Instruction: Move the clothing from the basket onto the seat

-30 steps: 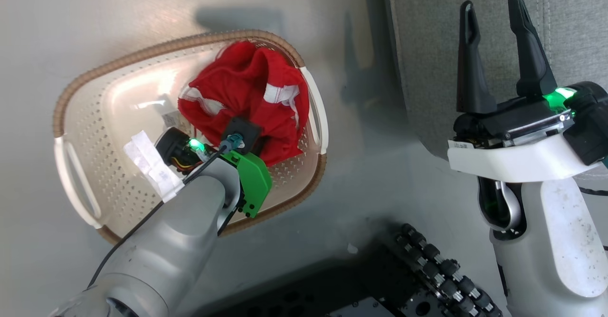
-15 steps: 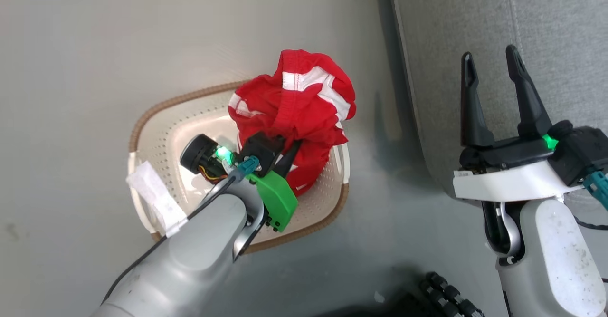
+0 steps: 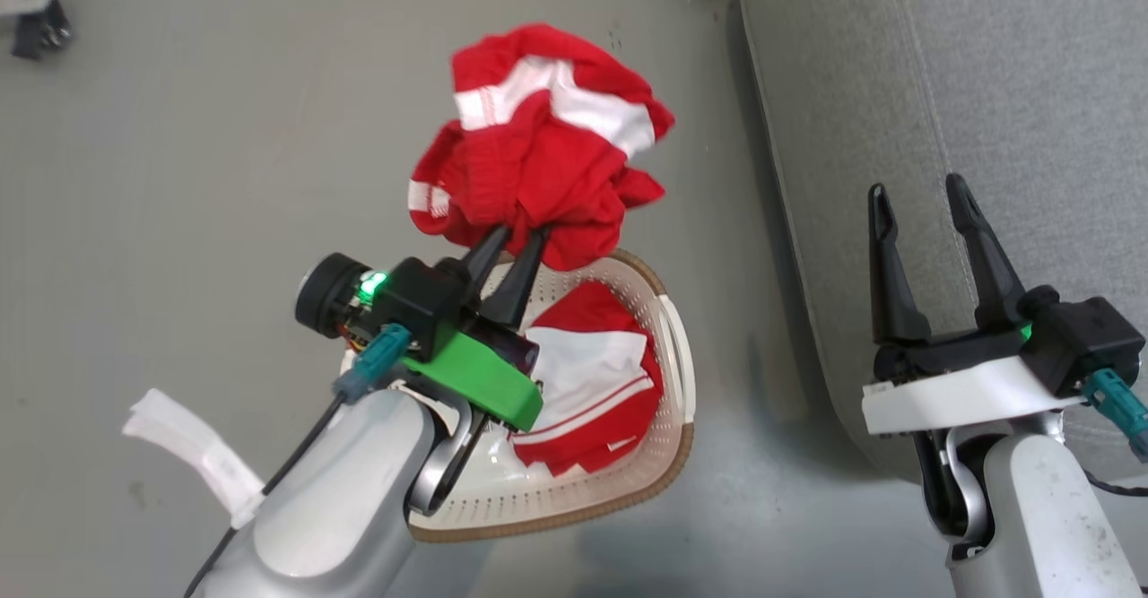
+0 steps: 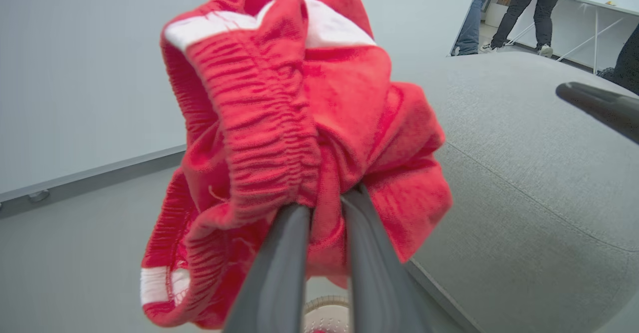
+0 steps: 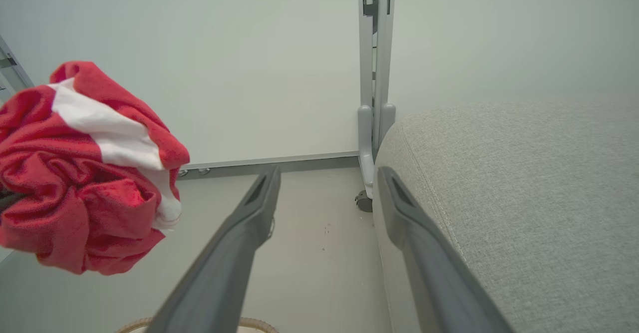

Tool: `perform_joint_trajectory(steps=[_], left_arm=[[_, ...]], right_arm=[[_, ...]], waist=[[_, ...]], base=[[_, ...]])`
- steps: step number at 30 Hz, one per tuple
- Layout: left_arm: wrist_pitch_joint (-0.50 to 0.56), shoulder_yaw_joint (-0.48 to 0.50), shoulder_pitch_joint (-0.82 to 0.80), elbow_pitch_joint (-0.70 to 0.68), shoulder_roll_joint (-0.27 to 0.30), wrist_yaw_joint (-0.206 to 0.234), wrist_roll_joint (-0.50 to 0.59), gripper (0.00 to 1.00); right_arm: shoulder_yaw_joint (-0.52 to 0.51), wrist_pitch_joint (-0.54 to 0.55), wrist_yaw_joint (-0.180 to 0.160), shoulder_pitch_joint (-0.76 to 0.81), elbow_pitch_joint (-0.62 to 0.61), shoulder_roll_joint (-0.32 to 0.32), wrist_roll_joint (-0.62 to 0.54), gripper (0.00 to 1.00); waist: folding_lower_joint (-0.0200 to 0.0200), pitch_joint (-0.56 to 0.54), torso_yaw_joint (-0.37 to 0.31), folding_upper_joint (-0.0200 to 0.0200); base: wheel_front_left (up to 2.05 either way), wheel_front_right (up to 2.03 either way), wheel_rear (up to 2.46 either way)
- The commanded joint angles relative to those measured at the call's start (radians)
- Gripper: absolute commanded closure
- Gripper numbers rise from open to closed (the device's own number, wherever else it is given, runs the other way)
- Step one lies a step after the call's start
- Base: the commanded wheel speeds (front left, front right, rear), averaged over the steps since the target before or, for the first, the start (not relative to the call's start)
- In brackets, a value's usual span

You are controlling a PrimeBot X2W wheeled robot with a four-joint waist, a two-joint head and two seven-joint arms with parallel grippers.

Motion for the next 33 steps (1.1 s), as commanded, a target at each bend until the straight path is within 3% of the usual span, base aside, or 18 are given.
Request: perform_joint_trajectory(steps=[1,9,18,25,33], left_arm=[[-0.003,0.023,0.026,-0.032,0.006,0.007,0.015,1.00],[-0.002,0.178,0.101,-0.199,-0.020,-0.003,0.042,1.00],[-0.002,0.330,0.213,-0.320,-0.052,-0.091,0.086,1.00],[-0.002,0.382,0.327,-0.364,-0.060,-0.135,0.127,1.00],[-0.002,0.393,0.440,-0.372,-0.089,-0.151,0.147,1.00]], right_arm=[[0.002,0.006,0.000,0.024,0.002,-0.007,-0.002,0.00],[0.027,0.043,0.000,0.083,0.004,-0.008,0.003,0.00],[0.060,0.078,0.000,0.147,-0.009,-0.012,0.014,0.00],[0.080,0.104,0.000,0.197,-0.021,-0.010,0.028,0.00],[0.090,0.125,0.000,0.261,-0.033,-0.010,0.035,0.00]], waist=[[0.0001,-0.098,0.050,-0.0001],[0.0001,-0.202,0.071,-0.0001],[0.0001,-0.295,0.087,-0.0001],[0.0001,-0.358,0.082,-0.0001],[0.0001,-0.424,0.080,-0.0001]], base=[[0.00,0.00,0.00],[0.00,0.00,0.00],[0.00,0.00,0.00],[0.00,0.00,0.00],[0.00,0.00,0.00]])
